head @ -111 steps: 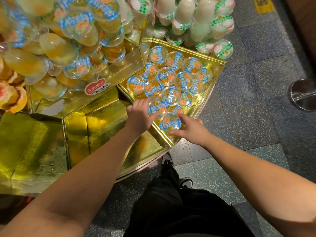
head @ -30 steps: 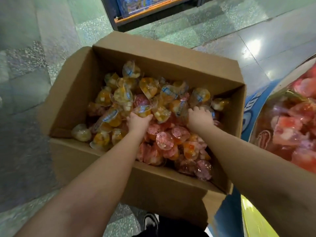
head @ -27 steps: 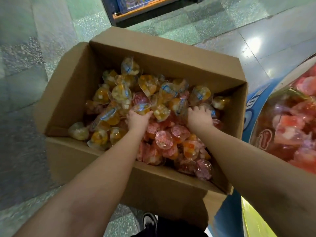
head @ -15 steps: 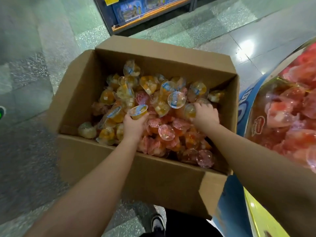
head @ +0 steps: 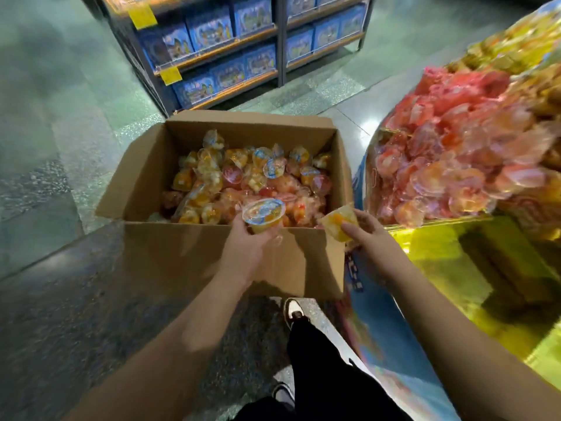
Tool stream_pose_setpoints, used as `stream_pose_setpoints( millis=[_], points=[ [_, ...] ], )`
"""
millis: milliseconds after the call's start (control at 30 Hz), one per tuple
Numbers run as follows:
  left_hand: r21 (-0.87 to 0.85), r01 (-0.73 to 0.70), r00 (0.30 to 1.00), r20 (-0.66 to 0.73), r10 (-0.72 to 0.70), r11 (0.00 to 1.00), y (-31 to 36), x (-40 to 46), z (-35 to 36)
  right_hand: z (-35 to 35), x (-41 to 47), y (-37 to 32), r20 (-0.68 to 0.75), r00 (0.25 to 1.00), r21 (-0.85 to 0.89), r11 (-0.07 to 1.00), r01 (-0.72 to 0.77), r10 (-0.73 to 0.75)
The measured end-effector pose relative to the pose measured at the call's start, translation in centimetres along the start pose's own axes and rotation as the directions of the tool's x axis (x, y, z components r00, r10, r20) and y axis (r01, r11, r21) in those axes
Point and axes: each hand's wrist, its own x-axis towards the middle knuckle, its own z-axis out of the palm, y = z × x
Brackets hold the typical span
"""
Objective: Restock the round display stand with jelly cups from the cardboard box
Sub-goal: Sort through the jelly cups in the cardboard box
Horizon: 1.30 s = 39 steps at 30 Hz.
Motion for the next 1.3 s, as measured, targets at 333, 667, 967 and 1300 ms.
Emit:
stream_pose_setpoints(
  millis=[333, 667, 967, 1300],
  points=[
    [0.054, -0.080, 0.909, 0.413, 0.051, 0.995, -0.3, -14.9, 8.7, -8.6, -17.2, 4.4, -0.092, 0.992, 0.427, 0.896, 0.120, -0.089],
    [0.246, -0.258, 0.709, 0.705, 0.010, 0.934, -5.0, -25.5, 22.5, -21.5, -31.2, 11.1, -0.323, 0.940, 0.319, 0.923, 0.215, -0.108],
    [0.399, -0.461, 0.521, 0.845, -0.122, 0.793, -11.6, -40.5, 38.1, -37.4, -45.9, 20.7, -0.453, 0.891, 0.189, 0.973, 0.133, -0.034],
    [0.405, -0.622, 0.359, 0.908, -0.216, 0.670, -18.1, -52.1, 53.2, -52.2, -56.9, 28.2, -0.588, 0.806, 0.109, 0.994, -0.005, 0.068]
  ],
)
